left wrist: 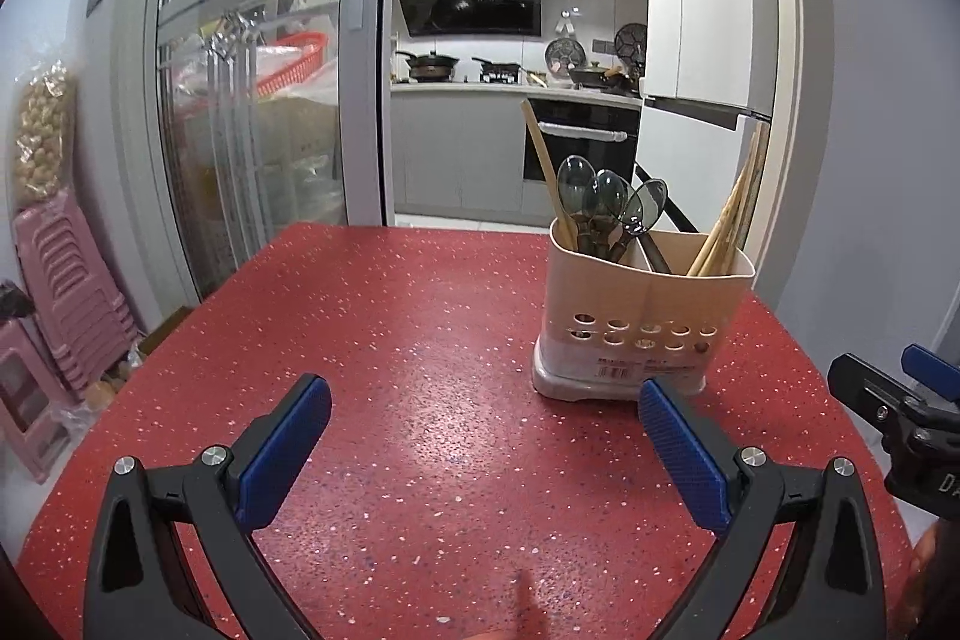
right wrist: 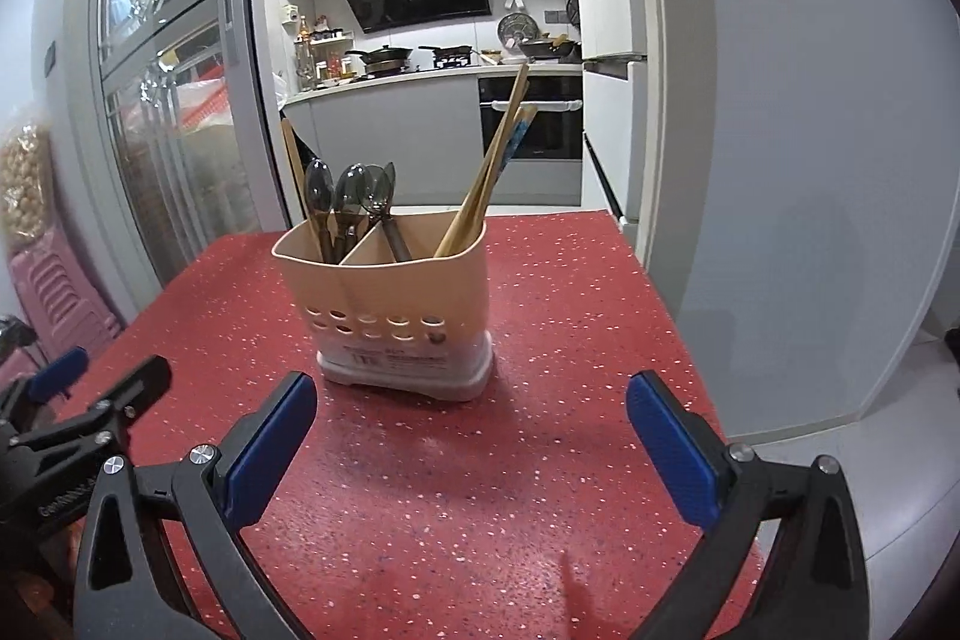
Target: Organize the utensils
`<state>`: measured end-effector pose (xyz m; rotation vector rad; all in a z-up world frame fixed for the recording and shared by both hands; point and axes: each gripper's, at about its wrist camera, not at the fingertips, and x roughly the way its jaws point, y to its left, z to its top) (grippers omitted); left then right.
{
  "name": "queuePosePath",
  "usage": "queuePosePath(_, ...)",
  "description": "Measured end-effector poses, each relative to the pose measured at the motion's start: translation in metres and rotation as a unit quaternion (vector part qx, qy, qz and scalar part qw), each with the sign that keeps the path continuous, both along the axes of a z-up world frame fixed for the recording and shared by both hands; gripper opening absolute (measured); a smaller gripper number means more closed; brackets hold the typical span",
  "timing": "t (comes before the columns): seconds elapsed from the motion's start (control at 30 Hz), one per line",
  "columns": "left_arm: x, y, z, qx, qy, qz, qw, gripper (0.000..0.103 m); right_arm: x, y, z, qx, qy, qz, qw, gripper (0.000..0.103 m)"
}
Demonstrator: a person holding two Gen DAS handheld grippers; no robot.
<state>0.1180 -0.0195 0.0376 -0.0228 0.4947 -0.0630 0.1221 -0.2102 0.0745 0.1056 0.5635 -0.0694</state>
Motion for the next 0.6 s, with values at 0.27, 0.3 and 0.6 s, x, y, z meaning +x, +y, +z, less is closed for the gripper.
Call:
queuePosePath(0.27,-0.009,-0.005,-0.008,0.002,-0.007,-0.007,0.9999,0.103,-0.016,0.007,-0.007,-0.015,-0.019,-0.012,1.000,0.103)
queuePosePath(0.3,-0.009,-0.004,-0.009,0.001,-0.006,-0.008,1.0000,0.103,-0.017,0.008,-0.008,-0.016,-0.019,-0.012,1.000,0.103)
queuePosePath(0.6,-0.012,0.000,-0.011,-0.006,0.004,-0.008,0.9999,0.103,-0.021,0.009,-0.008,-0.011,-0.020,-0.006,1.000,0.103)
